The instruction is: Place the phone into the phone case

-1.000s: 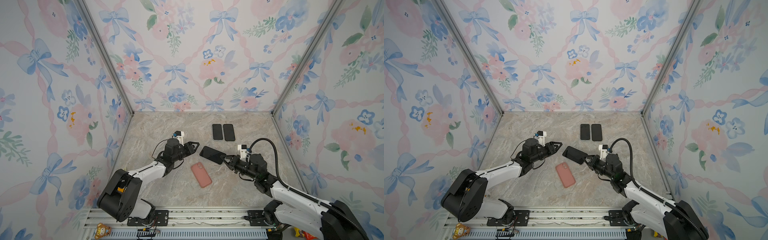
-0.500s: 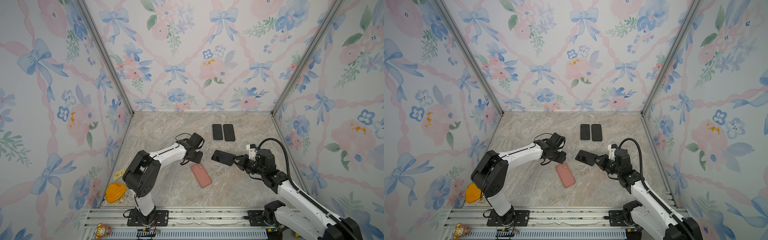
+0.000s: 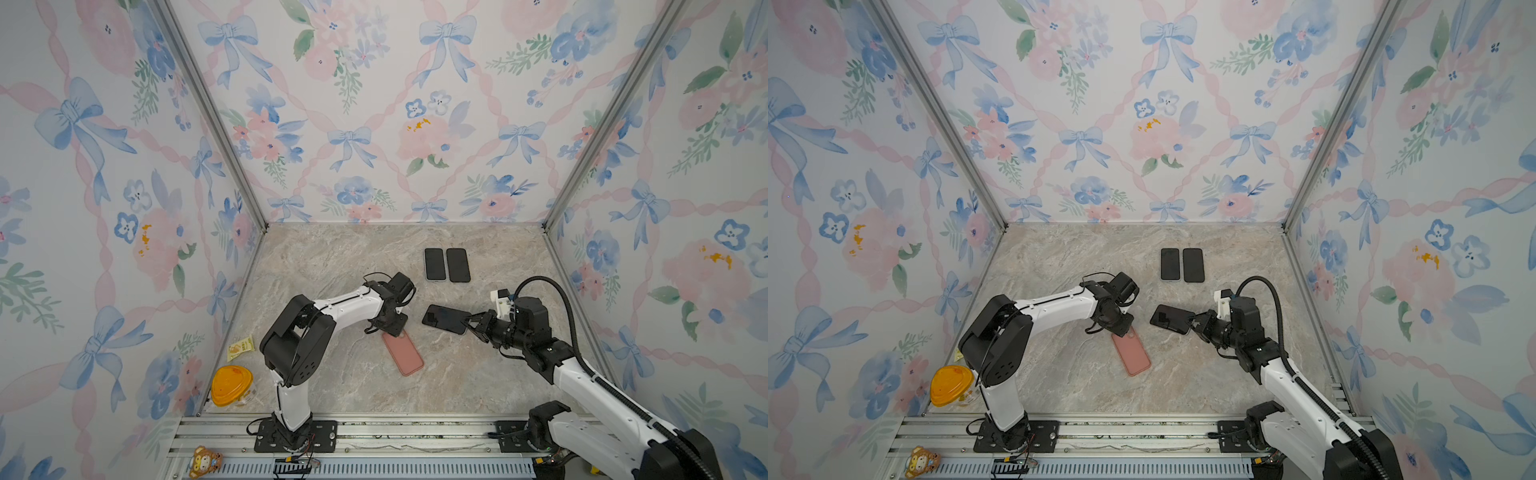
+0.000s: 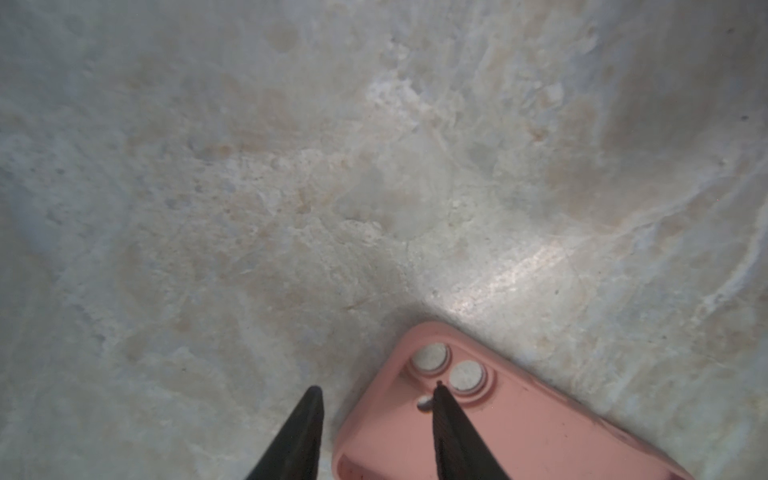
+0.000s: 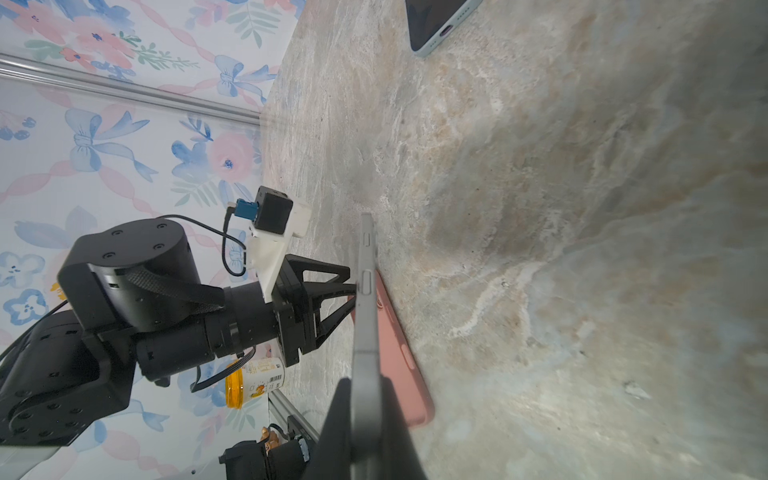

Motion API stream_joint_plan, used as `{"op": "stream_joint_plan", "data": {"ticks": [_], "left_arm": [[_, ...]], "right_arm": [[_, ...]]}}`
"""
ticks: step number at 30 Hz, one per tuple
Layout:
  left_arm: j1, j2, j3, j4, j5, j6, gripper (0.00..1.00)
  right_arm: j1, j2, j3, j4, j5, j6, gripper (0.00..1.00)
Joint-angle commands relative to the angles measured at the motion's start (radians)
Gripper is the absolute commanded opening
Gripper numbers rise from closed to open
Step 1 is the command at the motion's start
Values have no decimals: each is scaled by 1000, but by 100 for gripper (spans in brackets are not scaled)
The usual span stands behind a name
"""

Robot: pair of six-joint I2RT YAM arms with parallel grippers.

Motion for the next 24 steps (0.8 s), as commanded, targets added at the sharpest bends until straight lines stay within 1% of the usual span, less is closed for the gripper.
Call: {"op": "stream_joint_plan", "data": {"ticks": [1, 4, 8, 12, 13, 16, 20, 24], "left_arm": [[3, 34, -15, -28, -26, 2, 32], [7, 40, -25, -27, -52, -11, 24], [8, 33, -45, -27, -75, -23, 21], [12, 23, -66, -27, -94, -67, 13], [13, 11, -77, -28, -107, -95, 10], [22, -42, -113, -27, -124, -213, 9], [39, -134, -178, -25, -126, -406, 9], [34, -177, -198, -10, -125, -524, 12]], "right_arm": [[-6, -6, 28, 52, -37, -16, 0], [-7, -13, 35, 27, -41, -33, 0], [-13, -19, 38, 6, -49, -51, 0], [-17, -7, 56, -6, -74, -66, 0], [-16, -5, 66, -14, -78, -77, 0], [-16, 13, 96, -23, -112, -100, 0], [-13, 70, 151, -29, -178, -134, 0], [9, 137, 195, -26, -237, -145, 0]]}}
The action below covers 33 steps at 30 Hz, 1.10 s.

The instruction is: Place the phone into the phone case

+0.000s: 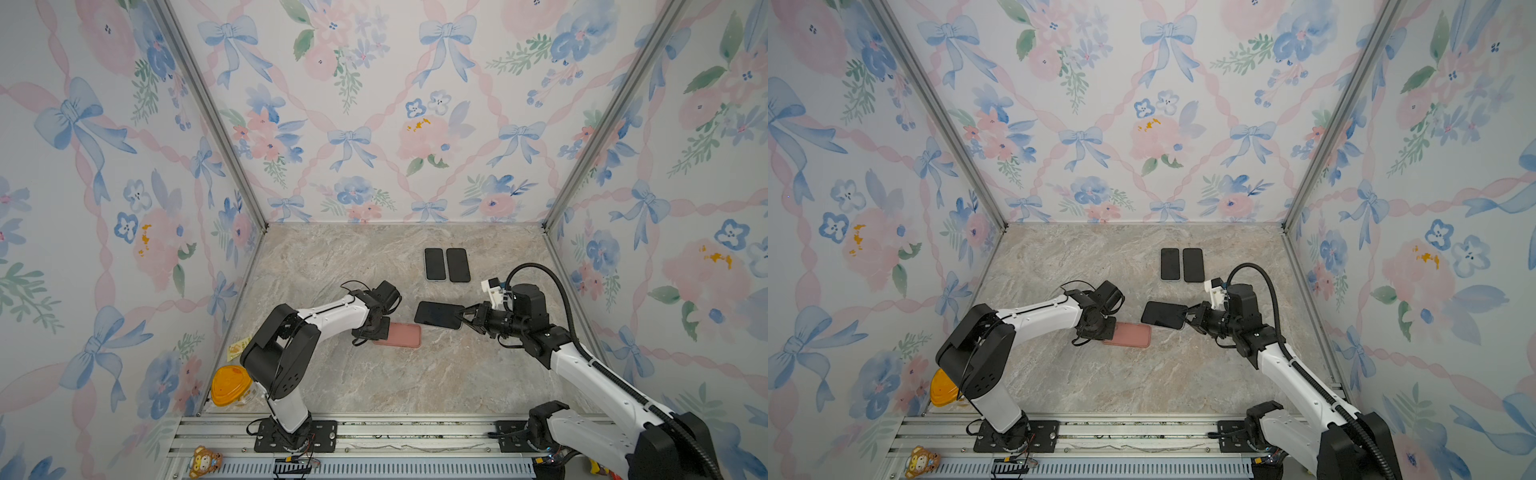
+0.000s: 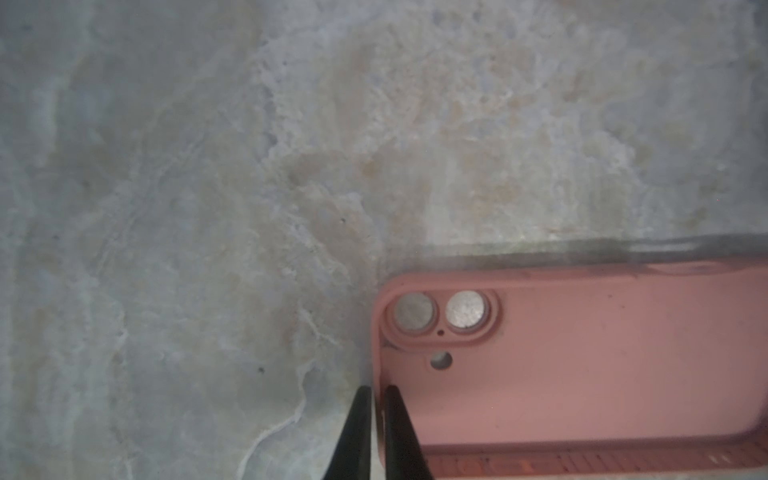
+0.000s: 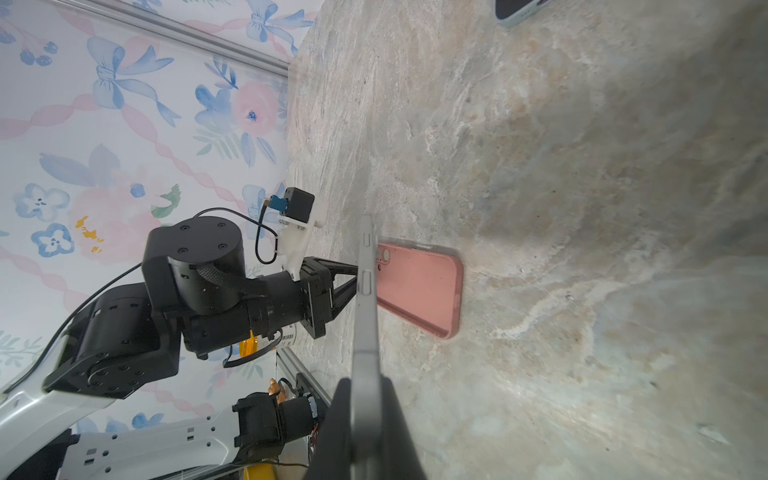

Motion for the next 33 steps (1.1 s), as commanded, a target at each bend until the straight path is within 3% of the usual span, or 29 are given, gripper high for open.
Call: {"op": "stream_joint_plan", "data": {"ticks": [1, 6, 8, 11, 14, 20, 33], "left_arm": [[-6, -39, -15, -6, -7, -166, 15], [13, -77, -69, 67, 38, -185, 36], [75, -139, -143, 148, 107, -191, 40], [215, -237, -271, 339, 296, -221, 46], [255, -287, -337, 426, 349, -228, 50], [307, -195, -385, 597, 541, -260, 54], [313, -136, -489, 771, 637, -339, 54]], "right_arm": [[27, 49, 60, 36, -102, -29, 0], [112, 231, 113, 126, -181, -26, 0], [132, 305, 123, 165, -192, -6, 0], [134, 364, 103, 240, -196, 61, 0], [146, 385, 103, 250, -179, 73, 0], [162, 506, 140, 297, -192, 82, 0], [174, 632, 194, 199, -153, -3, 0]]}}
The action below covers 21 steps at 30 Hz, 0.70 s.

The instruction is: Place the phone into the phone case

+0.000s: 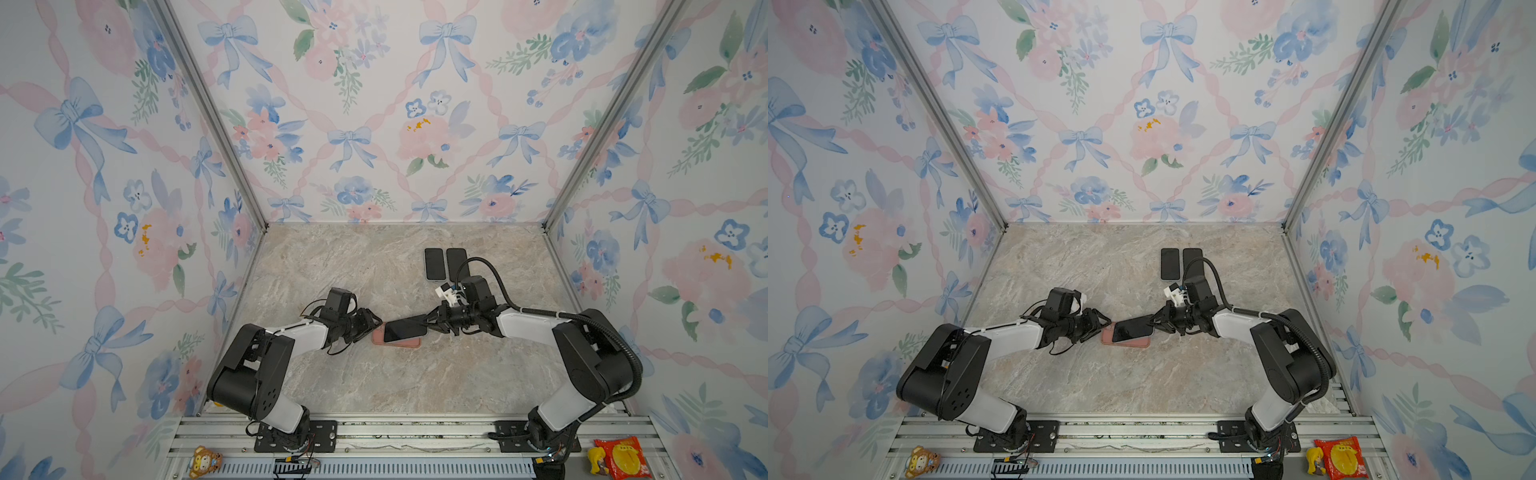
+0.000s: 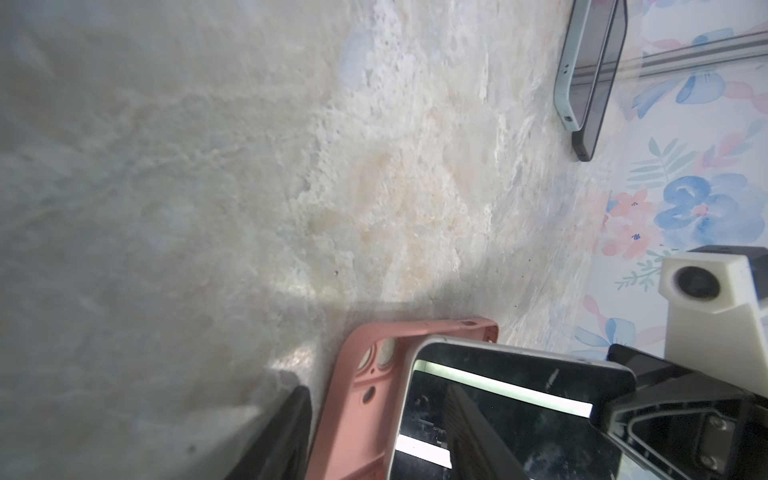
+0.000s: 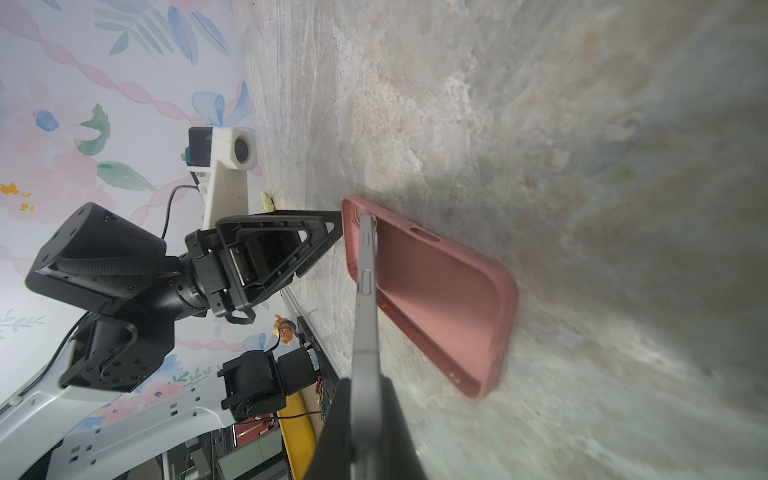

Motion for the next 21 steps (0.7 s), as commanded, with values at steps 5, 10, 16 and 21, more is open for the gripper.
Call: {"op": "stream_joint_plan", "data": {"ticks": [5, 10, 16, 21], "left_arm": [[2, 45, -57, 31, 46, -40, 53], [1, 29, -70, 31, 41, -40, 53], [-1, 25, -77, 33, 41, -43, 53], [-9, 3, -87, 32, 30, -49, 52]], "right_arm": [[13, 68, 52, -74, 7, -85, 0], [32, 87, 68, -133, 67, -143, 0], [52, 140, 74, -146, 88, -152, 0], [70, 157, 71, -170, 102, -135, 0]]}}
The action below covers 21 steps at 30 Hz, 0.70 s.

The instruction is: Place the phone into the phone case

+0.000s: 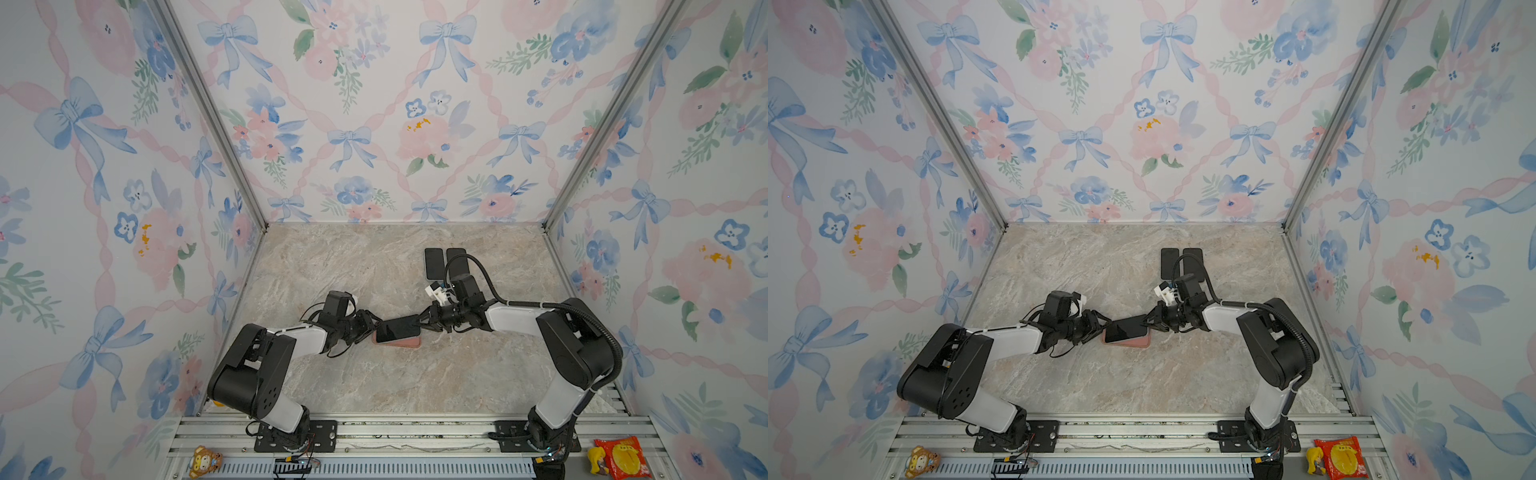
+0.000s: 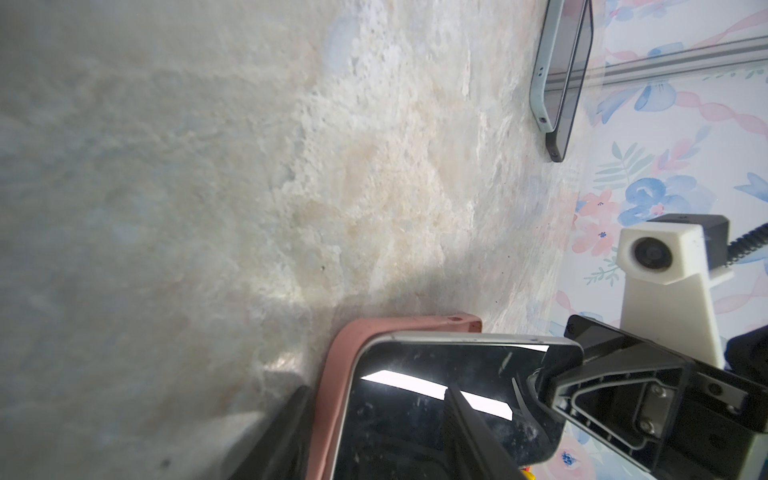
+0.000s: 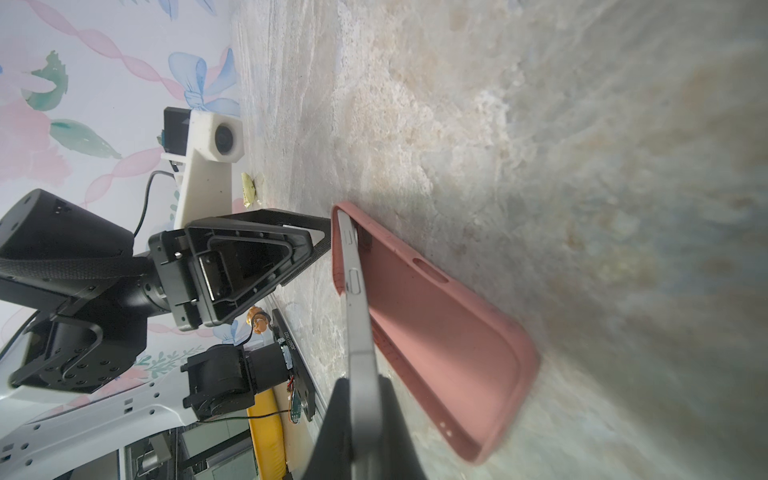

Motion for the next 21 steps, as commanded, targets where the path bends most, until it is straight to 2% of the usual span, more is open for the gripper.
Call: {"op": "stream_joint_plan", "data": {"ticks": [1, 13, 21], "left_arm": [[-18, -3, -37, -74, -8, -14, 52], [-72, -80, -101, -74, -50, -51, 48], [-107, -98, -120, -47, -62, -74, 47]], "right_arm": [[33, 53, -12, -138, 94, -4, 0], [76, 106, -1, -132, 132, 27, 0], [108, 135, 27, -199, 183, -14, 13]]}}
